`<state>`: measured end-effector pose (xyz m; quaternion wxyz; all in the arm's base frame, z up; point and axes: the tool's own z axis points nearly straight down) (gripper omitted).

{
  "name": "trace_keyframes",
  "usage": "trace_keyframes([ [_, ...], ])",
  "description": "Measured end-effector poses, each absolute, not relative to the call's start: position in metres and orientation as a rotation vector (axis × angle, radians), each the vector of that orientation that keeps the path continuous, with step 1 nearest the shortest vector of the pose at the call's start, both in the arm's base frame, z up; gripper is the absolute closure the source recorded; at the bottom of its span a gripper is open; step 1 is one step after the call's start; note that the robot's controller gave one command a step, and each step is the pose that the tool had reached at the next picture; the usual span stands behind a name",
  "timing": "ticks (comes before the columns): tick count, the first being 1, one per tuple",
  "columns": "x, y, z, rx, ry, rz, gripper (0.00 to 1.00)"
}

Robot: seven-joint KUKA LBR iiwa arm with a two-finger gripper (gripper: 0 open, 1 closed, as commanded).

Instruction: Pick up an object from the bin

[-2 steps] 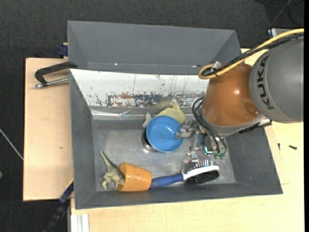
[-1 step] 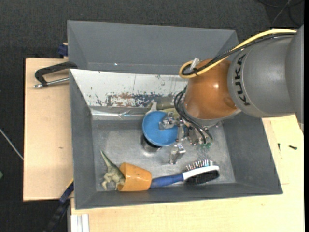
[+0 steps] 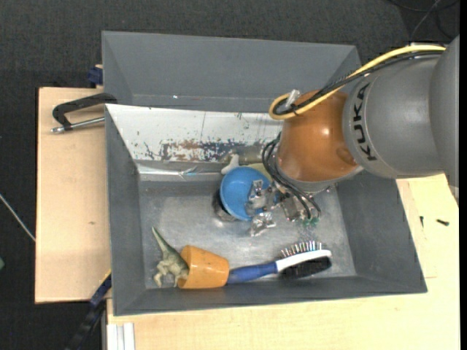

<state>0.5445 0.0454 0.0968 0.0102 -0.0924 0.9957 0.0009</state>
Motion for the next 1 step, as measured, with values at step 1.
trace_keyframes([
  [1, 0.5281, 0.0371, 0.2168, -0.232, 3.119, 0.001, 1.0],
])
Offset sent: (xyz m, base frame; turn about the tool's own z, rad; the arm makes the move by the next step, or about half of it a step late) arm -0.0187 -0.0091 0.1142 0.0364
